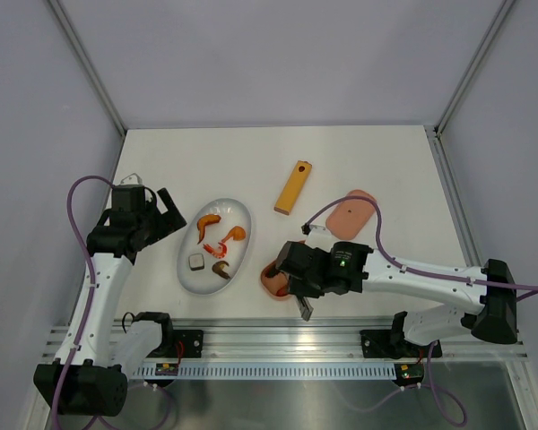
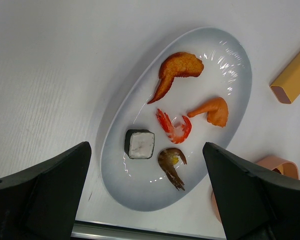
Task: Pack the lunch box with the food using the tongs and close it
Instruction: Place the fake food in the packing box.
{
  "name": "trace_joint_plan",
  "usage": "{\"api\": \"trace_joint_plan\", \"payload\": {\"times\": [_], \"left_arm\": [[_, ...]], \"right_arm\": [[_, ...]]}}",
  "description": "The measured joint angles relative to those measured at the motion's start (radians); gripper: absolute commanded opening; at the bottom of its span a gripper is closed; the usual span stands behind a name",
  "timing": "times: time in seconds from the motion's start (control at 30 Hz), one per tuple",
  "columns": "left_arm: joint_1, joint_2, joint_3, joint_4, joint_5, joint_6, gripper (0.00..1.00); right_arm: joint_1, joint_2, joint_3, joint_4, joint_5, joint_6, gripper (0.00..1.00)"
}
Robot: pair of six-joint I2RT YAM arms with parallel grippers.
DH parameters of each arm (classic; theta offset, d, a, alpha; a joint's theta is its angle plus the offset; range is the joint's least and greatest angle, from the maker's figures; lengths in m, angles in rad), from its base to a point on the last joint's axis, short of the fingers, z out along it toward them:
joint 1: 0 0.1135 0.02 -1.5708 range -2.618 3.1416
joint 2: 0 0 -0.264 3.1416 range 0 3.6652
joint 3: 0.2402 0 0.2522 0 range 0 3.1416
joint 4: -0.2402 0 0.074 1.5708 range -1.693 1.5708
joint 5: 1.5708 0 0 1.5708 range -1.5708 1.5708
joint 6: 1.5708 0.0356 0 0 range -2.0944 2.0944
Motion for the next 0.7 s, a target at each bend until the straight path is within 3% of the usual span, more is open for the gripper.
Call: {"api": "trace_joint_plan", "payload": {"times": [0.07,0.17,0.37,0.7], "left_arm": [[0.0,0.0,0.0,0.0,0.0,0.0,0.99],[0.0,0.0,0.0,0.0,0.0,0.0,0.99],[0.0,0.0,0.0,0.0,-0.001,0.0,0.99],[0.0,0.009,0.011,0.0,-0.001,0.0,0.99]], "right_arm": [[0.0,-0.006,0.0,-0.001,0.016,-0.009,0.17],[-0.002,-0.022,0.01,-0.014,0.059,-0.024,0.09],[-0.105,-0.032,0.095,-0.092,0.138,-0.119,0.09],[-0.491,-0.116,0.098,-0.053,0.217,-0.481,0.08]]}}
